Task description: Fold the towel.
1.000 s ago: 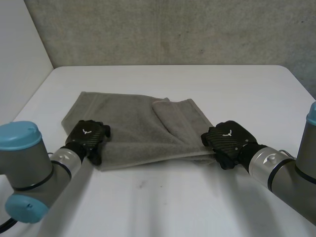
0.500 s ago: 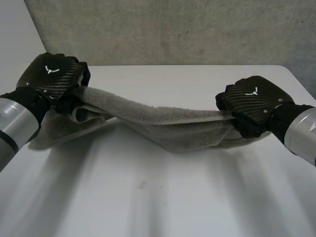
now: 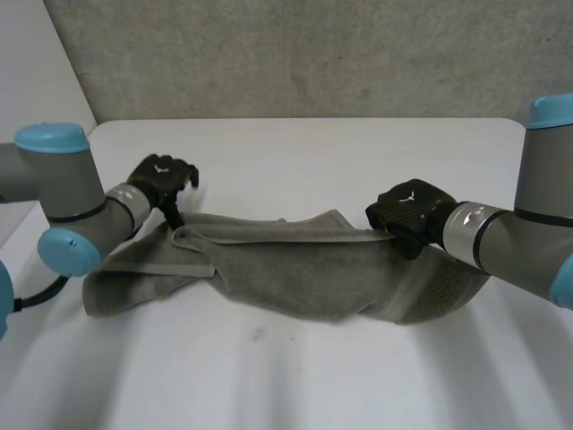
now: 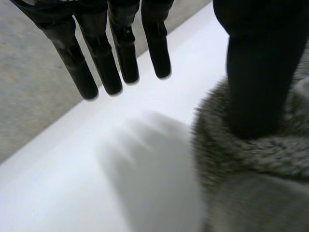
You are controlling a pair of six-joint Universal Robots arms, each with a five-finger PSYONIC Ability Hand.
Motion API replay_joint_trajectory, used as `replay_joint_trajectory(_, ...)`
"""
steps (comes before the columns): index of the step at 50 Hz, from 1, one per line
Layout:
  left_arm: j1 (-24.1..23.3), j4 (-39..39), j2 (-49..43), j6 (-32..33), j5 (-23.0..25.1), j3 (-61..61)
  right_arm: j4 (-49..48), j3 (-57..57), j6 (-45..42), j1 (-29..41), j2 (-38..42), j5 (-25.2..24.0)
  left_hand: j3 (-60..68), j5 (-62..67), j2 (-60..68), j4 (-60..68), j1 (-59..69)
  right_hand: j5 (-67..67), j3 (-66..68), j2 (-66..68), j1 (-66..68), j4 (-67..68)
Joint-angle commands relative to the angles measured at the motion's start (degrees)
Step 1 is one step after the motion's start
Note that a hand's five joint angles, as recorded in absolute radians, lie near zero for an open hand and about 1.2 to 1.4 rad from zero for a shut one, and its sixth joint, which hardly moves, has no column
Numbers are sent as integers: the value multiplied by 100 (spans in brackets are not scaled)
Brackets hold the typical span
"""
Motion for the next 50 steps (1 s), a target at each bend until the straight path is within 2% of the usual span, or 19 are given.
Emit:
replay_joint_trajectory(1,-37,-112,474,-91,-385,29,-361,51,30,69,-79,322,-1391,-1495,-1391,-1451,-1412,210,355,331,365,322)
replay_joint_trajectory(5,-54,-165,1180,-100,-377,-711,-573,121,30,60,-132,534,-1442,-1546,-1442,-1502,-1463,210,355,331,365,322)
replay_joint_trajectory(7,-203,-34,1976,-126,-351,-1682,-696,165,13,34,-158,718,-1325,-1429,-1325,-1385,-1346,210,355,331,365,322)
replay_joint_trajectory(13,-538,406,2683,-91,-324,-2961,-705,183,-14,16,-149,736,-988,-1092,-988,-1047,-1009,210,355,331,365,322)
replay_joint_trajectory(17,-818,827,2963,-47,-351,-3925,-722,200,-22,16,-149,727,487,383,487,427,466,210,355,331,365,322)
replay_joint_trajectory(22,-1039,1144,2902,-47,-368,-4411,-722,209,-49,16,-140,727,1149,1044,1148,1089,1128,210,355,331,365,322)
replay_joint_trajectory(24,-1109,1389,2754,-47,-386,-4560,-722,244,-49,16,-140,727,1886,1781,1886,1826,1865,210,355,331,365,322)
replay_joint_trajectory(38,-1118,2295,2015,-56,-561,-4377,-714,332,-49,16,-140,718,1620,1515,1619,1560,1599,210,355,331,365,322)
replay_joint_trajectory(50,-1100,2331,1769,-47,-658,-4174,-731,403,-58,43,-123,709,1838,1734,1838,1778,1817,210,355,331,365,322)
